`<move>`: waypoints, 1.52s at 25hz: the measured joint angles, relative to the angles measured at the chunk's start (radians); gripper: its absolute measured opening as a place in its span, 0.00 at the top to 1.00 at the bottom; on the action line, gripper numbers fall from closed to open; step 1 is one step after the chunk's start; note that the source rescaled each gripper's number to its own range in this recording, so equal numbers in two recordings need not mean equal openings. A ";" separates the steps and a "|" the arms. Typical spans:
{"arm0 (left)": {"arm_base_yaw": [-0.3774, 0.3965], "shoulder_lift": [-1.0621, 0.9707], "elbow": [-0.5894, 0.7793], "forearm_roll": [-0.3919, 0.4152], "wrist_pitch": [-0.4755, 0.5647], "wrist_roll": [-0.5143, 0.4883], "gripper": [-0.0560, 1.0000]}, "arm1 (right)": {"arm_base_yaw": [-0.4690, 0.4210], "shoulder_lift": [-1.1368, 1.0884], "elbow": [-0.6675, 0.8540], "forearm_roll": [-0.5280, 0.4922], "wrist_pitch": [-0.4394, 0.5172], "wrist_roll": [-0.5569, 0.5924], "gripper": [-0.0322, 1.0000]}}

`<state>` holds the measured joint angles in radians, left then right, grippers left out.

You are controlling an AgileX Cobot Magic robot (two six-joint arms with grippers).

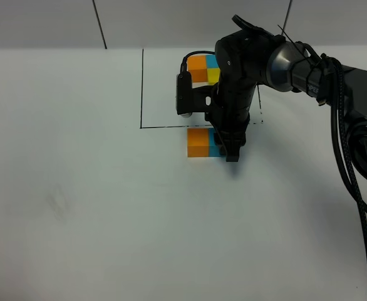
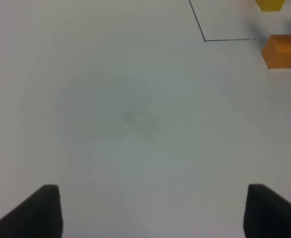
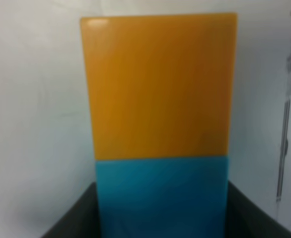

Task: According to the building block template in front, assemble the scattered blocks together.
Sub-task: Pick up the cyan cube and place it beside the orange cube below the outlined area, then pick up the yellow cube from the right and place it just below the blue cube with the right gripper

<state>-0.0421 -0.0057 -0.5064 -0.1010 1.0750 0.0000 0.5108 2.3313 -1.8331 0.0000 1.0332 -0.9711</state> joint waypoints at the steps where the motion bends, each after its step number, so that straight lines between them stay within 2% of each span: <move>1: 0.000 0.000 0.000 0.000 0.000 0.000 0.29 | 0.000 0.000 0.000 0.000 0.000 -0.005 0.72; 19: 0.000 0.000 0.000 0.000 0.000 0.000 0.29 | -0.021 -0.006 0.001 0.030 -0.002 -0.033 0.72; 21: 0.000 0.000 0.000 0.000 0.000 0.000 0.29 | -0.027 -0.015 0.007 0.029 -0.004 -0.032 0.68; 23: 0.000 0.000 0.000 0.000 0.000 0.000 0.29 | -0.037 -0.036 0.008 0.024 0.005 -0.016 0.58; 26: 0.000 0.000 0.000 0.000 0.000 0.000 0.29 | -0.060 -0.096 0.008 0.023 0.033 0.060 0.43; 28: 0.000 0.000 0.000 0.000 0.000 0.000 0.29 | -0.084 -0.137 0.008 0.024 0.061 0.120 0.36; 31: 0.000 0.000 0.000 0.000 0.000 0.000 0.29 | -0.139 -0.205 0.038 0.052 0.083 0.224 0.33; 34: 0.000 0.000 0.000 0.000 0.000 0.000 0.29 | -0.224 -0.291 0.132 0.101 0.085 0.350 0.32; 36: 0.000 0.000 0.000 0.000 0.000 0.000 0.29 | -0.296 -0.370 0.244 0.105 0.061 0.449 0.32; 38: 0.000 0.000 0.000 0.000 0.000 0.000 0.29 | -0.363 -0.456 0.375 0.090 -0.005 0.524 0.32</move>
<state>-0.0421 -0.0057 -0.5064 -0.1010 1.0750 0.0000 0.1483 1.8752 -1.4584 0.0901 1.0279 -0.4467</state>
